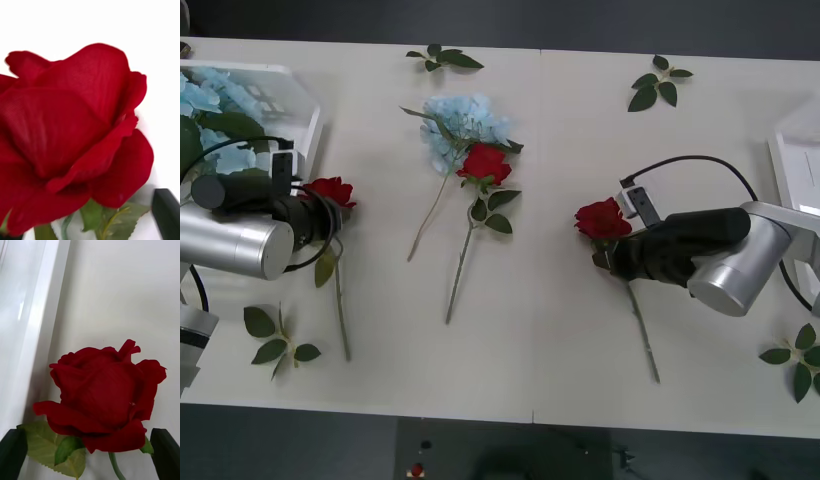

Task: Put the red flowers into the right box and the blue flowers into the left box

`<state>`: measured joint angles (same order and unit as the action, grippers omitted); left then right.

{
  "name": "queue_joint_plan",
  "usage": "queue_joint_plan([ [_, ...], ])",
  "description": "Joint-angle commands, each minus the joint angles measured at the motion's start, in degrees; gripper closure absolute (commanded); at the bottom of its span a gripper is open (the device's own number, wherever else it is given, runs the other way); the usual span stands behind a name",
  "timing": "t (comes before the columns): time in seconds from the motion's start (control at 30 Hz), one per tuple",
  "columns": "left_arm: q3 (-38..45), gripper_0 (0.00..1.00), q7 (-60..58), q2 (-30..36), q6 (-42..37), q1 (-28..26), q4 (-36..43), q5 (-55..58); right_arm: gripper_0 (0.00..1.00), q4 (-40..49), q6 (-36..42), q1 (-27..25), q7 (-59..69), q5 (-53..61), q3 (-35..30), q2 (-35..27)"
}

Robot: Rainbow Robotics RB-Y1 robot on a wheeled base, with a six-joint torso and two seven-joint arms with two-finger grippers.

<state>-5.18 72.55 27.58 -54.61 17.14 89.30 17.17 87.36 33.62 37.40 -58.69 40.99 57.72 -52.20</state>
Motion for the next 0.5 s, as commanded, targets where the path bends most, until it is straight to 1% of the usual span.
queue_joint_plan([
  [0.03, -1.9, 0.27, 2.3, 0.9, 1.1, -0.7, -1.0, -0.1, 1.00, -0.8, -0.2, 0.5, 2.3, -0.7, -0.3, 1.0],
  [0.07, -2.2, 0.35, 2.3, 1.0, 1.3, -0.7, -1.1, -0.1, 1.00, -0.9, -0.2, 0.5, 2.4, -0.7, -0.3, 1.0],
  [0.13, -2.6, 0.45, 2.2, 1.0, 1.3, -0.7, -1.2, -0.1, 1.00, -0.8, -0.3, 0.5, 2.6, -0.8, -0.3, 1.0],
  [0.17, -2.6, 0.56, 2.2, 0.9, 1.3, -0.7, -1.2, -0.1, 1.00, -0.8, -0.4, 0.4, 2.6, -1.0, -0.3, 1.0],
  [0.2, -2.6, 0.78, 2.2, 0.9, 1.3, -0.7, -1.3, 0.0, 1.00, -0.8, -0.4, 0.5, 2.7, -1.0, -0.3, 1.0],
  [0.23, -2.7, 0.93, 2.2, 1.0, 1.3, -0.7, -1.3, 0.0, 1.00, -0.8, -0.4, 0.5, 2.7, -1.0, -0.3, 1.0],
  [0.27, -2.9, 1.00, 2.2, 0.9, 1.3, -0.7, -1.3, 0.0, 1.00, -0.8, -0.4, 0.5, 2.8, -1.1, -0.3, 1.0],
  [0.37, -3.0, 1.00, 2.2, 0.9, 1.7, -0.7, -1.3, 0.8, 1.00, -0.8, -0.4, 0.5, 2.9, -1.3, -0.3, 1.0],
  [0.5, -2.9, 1.00, 2.4, 1.0, 2.2, -0.7, 0.2, 5.5, 1.00, -0.6, -0.5, 0.5, 3.1, -1.5, -0.4, 1.0],
])
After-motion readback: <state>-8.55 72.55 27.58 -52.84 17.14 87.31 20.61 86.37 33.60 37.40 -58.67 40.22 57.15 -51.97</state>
